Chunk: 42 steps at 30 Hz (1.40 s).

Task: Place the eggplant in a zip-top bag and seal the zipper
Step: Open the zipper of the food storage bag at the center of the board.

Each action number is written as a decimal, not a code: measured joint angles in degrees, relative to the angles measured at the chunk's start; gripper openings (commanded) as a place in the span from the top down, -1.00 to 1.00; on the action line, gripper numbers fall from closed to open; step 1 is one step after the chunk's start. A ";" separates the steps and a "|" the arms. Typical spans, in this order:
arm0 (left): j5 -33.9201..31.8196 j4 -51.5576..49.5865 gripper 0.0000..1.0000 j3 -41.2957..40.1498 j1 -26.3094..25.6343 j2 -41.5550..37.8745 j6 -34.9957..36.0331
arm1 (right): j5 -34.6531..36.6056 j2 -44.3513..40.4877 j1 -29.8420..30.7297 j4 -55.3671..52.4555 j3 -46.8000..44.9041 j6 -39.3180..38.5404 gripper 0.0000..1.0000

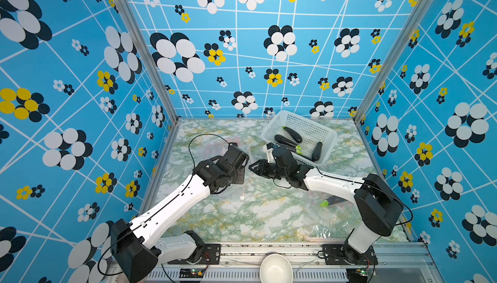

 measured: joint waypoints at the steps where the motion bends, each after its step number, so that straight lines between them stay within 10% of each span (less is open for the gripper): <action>1: 0.37 0.52 1.00 -0.87 0.42 -0.02 -1.14 | 0.00 -0.22 0.13 0.20 -0.57 0.20 0.18; 11: 4.26 5.81 1.00 -3.54 1.81 0.39 -6.25 | -1.18 -2.25 5.03 1.33 -5.79 4.57 0.26; 19: 5.49 7.13 0.88 -4.94 1.81 0.87 -7.54 | -0.61 -1.40 6.08 4.66 -4.59 8.24 1.00; 32: 6.12 7.32 0.57 -11.37 1.81 -1.22 -7.63 | 3.10 -1.40 5.22 7.80 -4.52 13.11 1.00; 42: 2.64 9.27 1.00 -13.60 1.77 -6.12 -9.88 | 3.23 -1.60 4.66 9.31 -6.29 15.17 0.99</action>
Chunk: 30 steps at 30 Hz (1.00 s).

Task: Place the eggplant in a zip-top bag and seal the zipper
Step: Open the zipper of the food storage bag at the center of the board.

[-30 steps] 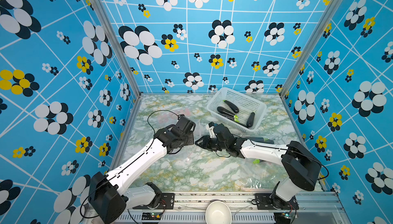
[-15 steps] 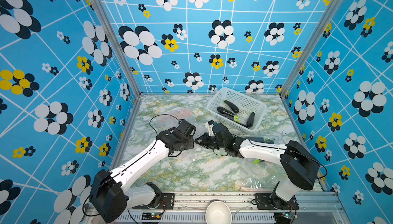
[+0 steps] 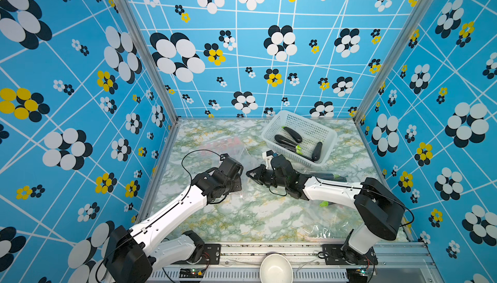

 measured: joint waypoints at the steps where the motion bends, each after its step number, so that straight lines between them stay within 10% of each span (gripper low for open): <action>1: -0.76 -0.66 1.00 0.31 0.00 -0.42 -0.09 | 0.09 0.00 -0.26 -1.42 -0.09 -0.61 0.99; 13: -0.24 -7.65 1.00 7.98 0.00 1.53 3.65 | -1.66 0.09 -2.84 -11.76 0.39 -9.68 0.92; 25: 4.00 -7.85 1.00 8.41 0.04 9.44 3.91 | -1.05 0.96 -2.86 -18.60 1.51 -13.88 0.00; 30: 4.83 -7.54 1.00 8.39 0.04 11.17 3.91 | 0.28 -3.19 -2.91 -22.53 1.90 -16.68 -0.08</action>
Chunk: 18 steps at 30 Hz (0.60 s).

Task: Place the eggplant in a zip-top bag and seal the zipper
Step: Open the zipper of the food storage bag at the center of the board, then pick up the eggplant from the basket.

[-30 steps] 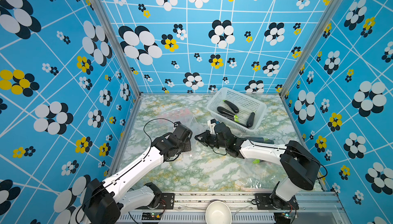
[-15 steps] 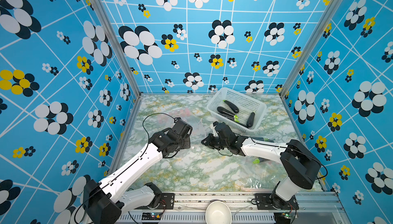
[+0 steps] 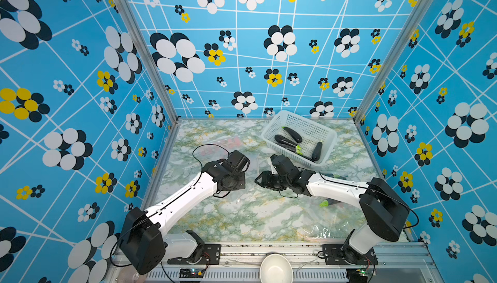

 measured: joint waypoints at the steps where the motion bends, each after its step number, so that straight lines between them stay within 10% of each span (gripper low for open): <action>1: 0.20 0.00 1.00 0.00 0.02 0.28 -0.02 | 0.26 -1.42 -0.02 -0.81 0.00 -0.52 -0.07; 11: 1.70 1.38 1.00 -0.35 0.39 1.70 -0.59 | 4.74 -17.59 -6.58 -9.88 1.90 -9.66 -0.09; 18: 2.36 2.14 1.00 -0.63 0.39 1.70 -1.16 | 6.95 -12.48 -21.03 -23.65 16.20 -21.18 -0.14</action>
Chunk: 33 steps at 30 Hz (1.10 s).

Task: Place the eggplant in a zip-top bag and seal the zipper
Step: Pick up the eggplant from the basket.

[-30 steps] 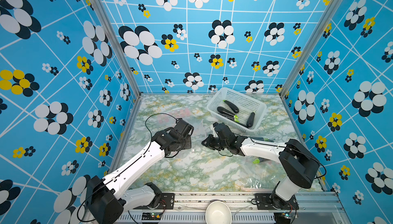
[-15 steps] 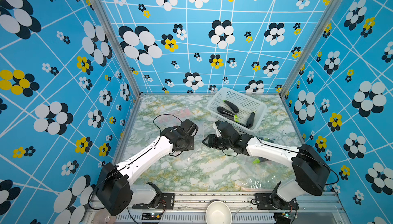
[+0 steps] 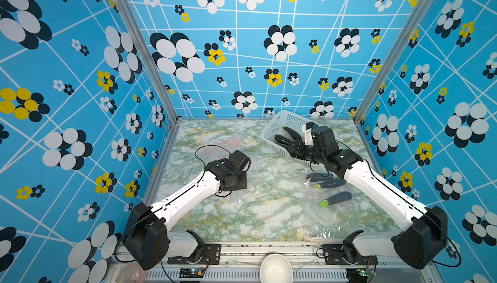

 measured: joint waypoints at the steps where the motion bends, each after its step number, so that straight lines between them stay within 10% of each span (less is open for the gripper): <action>1: 0.02 0.00 1.00 -0.02 0.00 0.00 0.00 | 0.31 1.64 -1.49 -1.84 2.03 -1.62 -0.16; 15: 0.24 0.46 1.00 -0.72 0.74 -1.03 -0.04 | -1.60 27.19 -16.22 -12.59 22.05 -25.55 -0.25; 33: 0.17 0.92 1.00 -1.05 1.51 -1.01 -0.46 | 11.98 51.56 -19.47 -34.84 47.04 -8.02 -0.39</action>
